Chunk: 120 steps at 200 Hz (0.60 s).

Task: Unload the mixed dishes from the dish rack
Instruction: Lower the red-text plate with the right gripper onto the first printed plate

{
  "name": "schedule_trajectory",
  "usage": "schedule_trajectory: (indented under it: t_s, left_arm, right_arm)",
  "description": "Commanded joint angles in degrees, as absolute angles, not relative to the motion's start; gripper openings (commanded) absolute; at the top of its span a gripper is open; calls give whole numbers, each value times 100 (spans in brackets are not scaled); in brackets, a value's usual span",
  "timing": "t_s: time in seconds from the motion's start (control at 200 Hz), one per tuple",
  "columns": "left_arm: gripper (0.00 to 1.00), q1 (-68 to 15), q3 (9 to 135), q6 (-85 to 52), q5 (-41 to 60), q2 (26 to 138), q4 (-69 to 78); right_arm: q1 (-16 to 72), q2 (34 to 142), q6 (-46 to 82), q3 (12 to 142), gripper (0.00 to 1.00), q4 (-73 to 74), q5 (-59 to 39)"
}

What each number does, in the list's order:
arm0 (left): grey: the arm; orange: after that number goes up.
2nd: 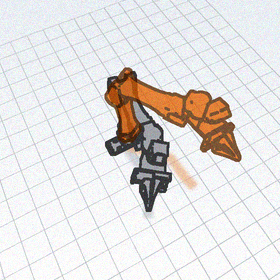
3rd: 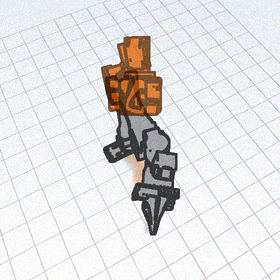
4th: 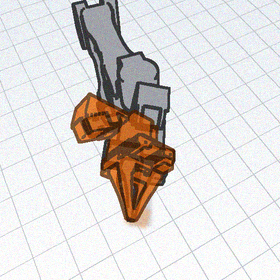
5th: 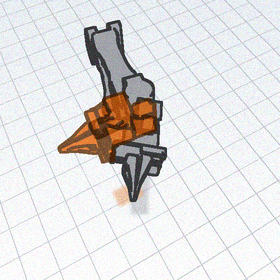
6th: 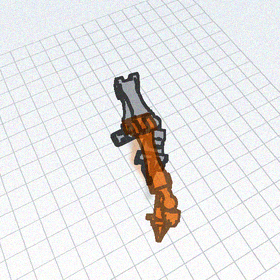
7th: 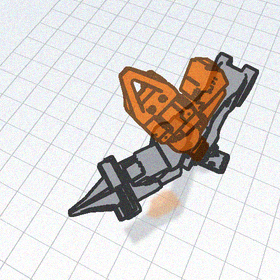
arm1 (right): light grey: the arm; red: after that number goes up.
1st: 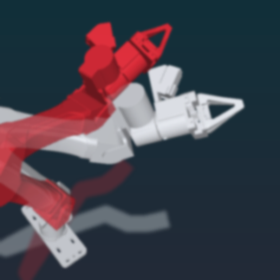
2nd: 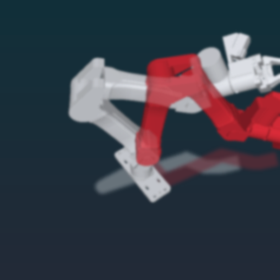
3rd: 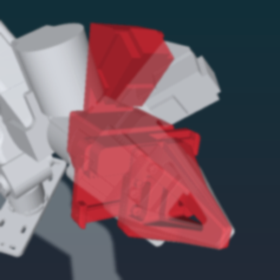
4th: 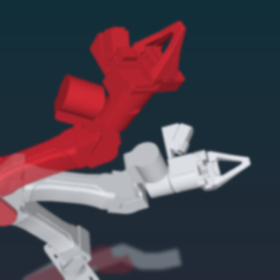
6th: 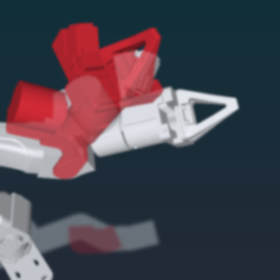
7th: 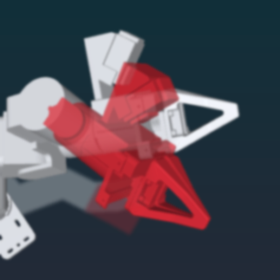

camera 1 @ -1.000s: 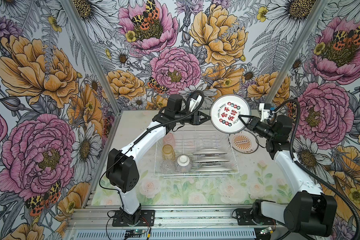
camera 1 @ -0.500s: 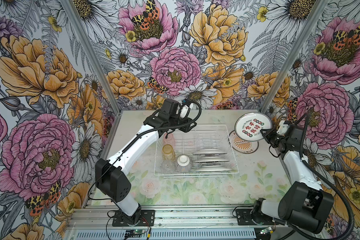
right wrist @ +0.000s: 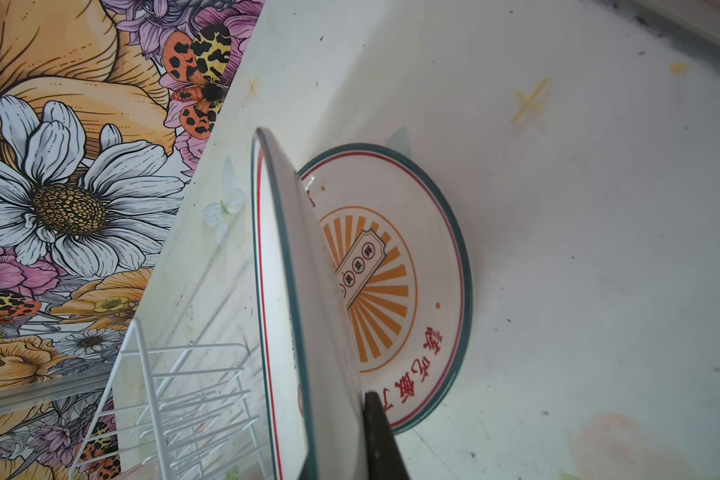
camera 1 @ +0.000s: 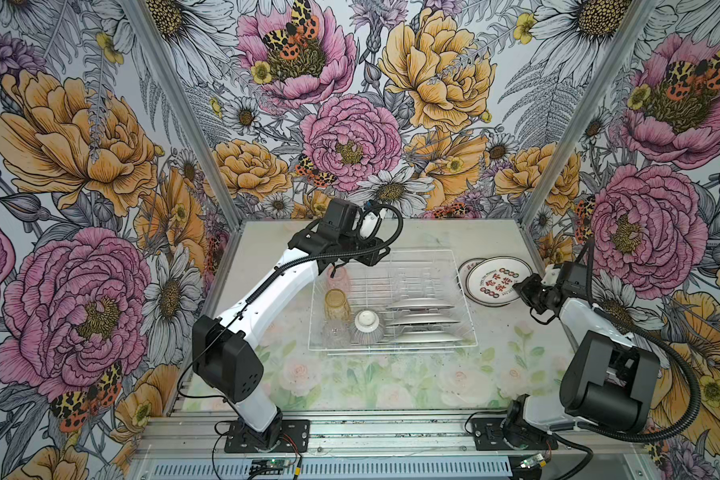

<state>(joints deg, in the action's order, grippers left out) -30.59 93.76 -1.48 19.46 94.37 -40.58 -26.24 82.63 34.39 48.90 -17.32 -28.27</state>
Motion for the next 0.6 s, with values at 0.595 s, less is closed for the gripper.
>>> schedule_trajectory:
  t_s: [0.595]
  left_arm:
    - [37,-3111,9628,-11,1891,9608,-4157]
  right_arm:
    - [-2666,8970,3348,5001,0,-1241,-2928]
